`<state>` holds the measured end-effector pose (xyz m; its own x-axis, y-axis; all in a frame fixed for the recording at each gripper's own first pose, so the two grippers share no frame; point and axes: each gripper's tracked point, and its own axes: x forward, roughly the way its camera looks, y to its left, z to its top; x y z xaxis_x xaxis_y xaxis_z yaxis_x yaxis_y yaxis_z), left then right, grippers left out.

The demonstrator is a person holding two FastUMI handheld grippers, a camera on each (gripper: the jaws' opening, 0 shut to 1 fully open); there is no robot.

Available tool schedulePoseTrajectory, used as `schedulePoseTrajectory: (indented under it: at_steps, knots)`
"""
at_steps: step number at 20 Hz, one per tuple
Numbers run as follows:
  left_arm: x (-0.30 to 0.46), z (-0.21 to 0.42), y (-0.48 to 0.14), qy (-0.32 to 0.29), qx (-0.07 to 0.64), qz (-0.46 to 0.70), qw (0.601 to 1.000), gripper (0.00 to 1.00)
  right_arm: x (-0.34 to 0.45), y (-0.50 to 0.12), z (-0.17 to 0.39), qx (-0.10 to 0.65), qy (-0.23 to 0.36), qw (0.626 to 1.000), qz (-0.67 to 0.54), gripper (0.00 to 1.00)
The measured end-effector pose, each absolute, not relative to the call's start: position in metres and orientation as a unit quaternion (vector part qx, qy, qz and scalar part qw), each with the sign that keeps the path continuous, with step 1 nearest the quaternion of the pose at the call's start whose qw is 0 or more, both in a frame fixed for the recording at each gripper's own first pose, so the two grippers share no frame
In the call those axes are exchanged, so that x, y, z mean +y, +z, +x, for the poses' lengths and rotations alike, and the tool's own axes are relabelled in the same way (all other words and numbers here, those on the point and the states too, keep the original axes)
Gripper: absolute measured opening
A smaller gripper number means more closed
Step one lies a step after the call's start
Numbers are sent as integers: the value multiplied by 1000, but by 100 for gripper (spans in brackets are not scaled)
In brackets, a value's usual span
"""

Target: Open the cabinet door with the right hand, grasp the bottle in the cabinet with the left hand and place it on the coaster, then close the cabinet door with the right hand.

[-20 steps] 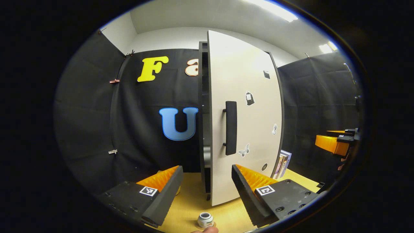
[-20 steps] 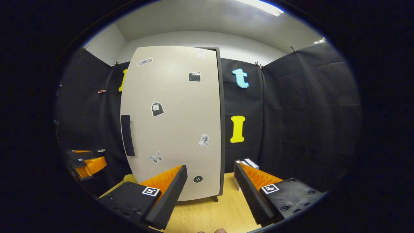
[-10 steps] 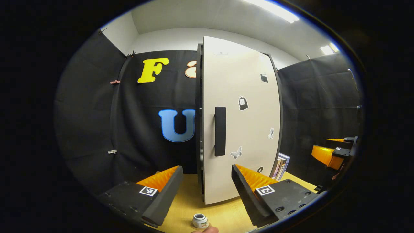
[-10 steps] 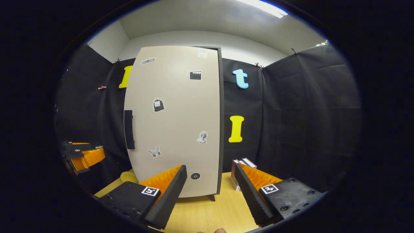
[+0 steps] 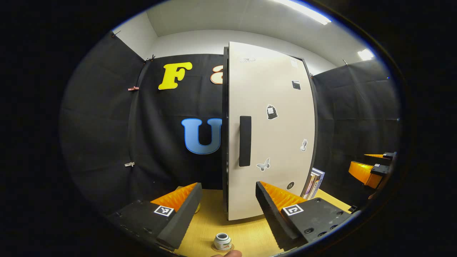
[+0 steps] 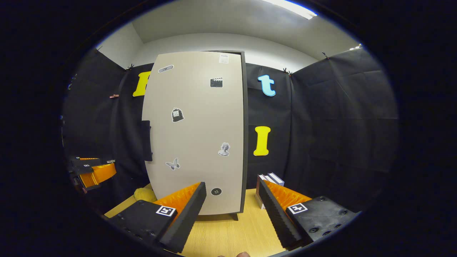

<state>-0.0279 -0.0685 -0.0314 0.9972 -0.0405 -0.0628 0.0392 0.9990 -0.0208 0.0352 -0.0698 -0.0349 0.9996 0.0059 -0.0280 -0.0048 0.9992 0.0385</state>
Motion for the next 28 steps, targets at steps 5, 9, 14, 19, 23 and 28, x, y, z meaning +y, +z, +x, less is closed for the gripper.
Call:
schedulePoseTrajectory:
  at_steps: [5, 9, 14, 19, 23, 28]
  knots:
    - [-74, -29, -32, -21, 33, -10, 999, 95, -73, -35, 36, 16, 5, 1000, 18, 98]
    - [-80, -28, -34, -22, 34, -10, 999, 95, -78, -35, 36, 16, 6, 1000, 19, 98]
    - [-83, -24, -32, -24, 32, -8, 999, 95, -80, -34, 38, 16, 6, 1000, 20, 98]
    - [-83, -22, -32, -26, 32, -10, 999, 95, -82, -32, 40, 14, 5, 1000, 18, 97]
    - [-84, -18, -33, -27, 32, -11, 999, 95, -81, -34, 42, 17, 5, 1000, 17, 97]
    - [-86, -12, -32, -29, 32, -9, 999, 95, -80, -33, 45, 14, 5, 1000, 16, 97]
